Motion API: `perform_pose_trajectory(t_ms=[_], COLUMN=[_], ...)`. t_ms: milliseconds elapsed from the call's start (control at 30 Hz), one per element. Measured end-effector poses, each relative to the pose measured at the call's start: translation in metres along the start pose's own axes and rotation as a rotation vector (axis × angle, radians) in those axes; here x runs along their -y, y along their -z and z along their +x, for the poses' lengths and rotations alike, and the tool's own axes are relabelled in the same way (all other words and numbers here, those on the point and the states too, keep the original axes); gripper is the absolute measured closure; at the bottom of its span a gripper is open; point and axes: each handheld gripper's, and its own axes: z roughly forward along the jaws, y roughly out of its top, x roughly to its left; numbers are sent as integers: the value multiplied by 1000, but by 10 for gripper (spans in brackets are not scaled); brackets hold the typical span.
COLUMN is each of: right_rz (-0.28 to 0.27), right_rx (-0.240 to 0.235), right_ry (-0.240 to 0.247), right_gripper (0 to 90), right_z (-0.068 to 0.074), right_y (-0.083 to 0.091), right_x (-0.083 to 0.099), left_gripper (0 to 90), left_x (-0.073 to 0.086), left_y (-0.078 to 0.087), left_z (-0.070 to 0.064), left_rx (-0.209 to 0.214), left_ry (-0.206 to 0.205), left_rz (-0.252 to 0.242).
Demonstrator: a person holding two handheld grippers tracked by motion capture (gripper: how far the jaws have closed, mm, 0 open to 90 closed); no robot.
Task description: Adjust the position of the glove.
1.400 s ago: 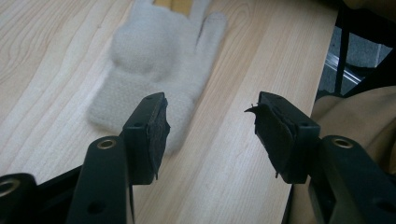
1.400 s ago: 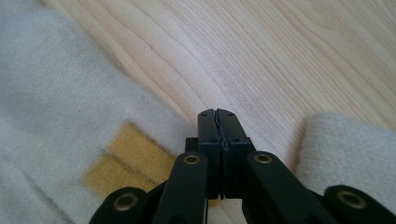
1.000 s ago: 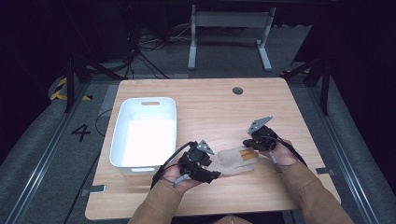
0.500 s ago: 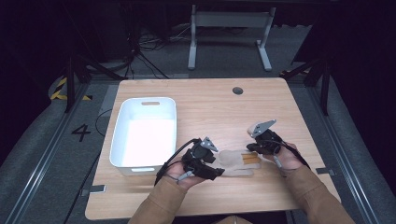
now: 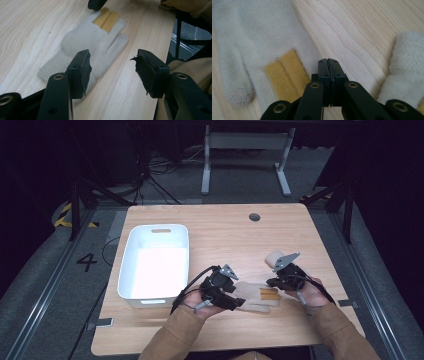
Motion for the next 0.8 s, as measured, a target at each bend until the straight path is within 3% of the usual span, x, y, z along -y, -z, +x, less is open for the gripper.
perform_pose_trajectory(t_ms=[267,467,633,667,800], right_rz=[-86,-156,-205,-251,-322], right_rx=[16,31,32,36,36], right_ry=[-30,-52,-59,-79,-132], right_gripper=[869,852,810,760,690], right_z=[3,3,3,1,-2], right_y=[18,32,41,46,56], right_x=[5,10,10,10,12], left_gripper=[463,465,464,464,463], left_x=[-7,-10,-9,-9,-10], left_y=[0,6,8,9,11], left_z=[1,3,5,5,7], left_rx=[2,-7,-14,-18,-23], left_ry=[-1,15,21,21,27], left_rz=[-32,-90,-101,-99,-114])
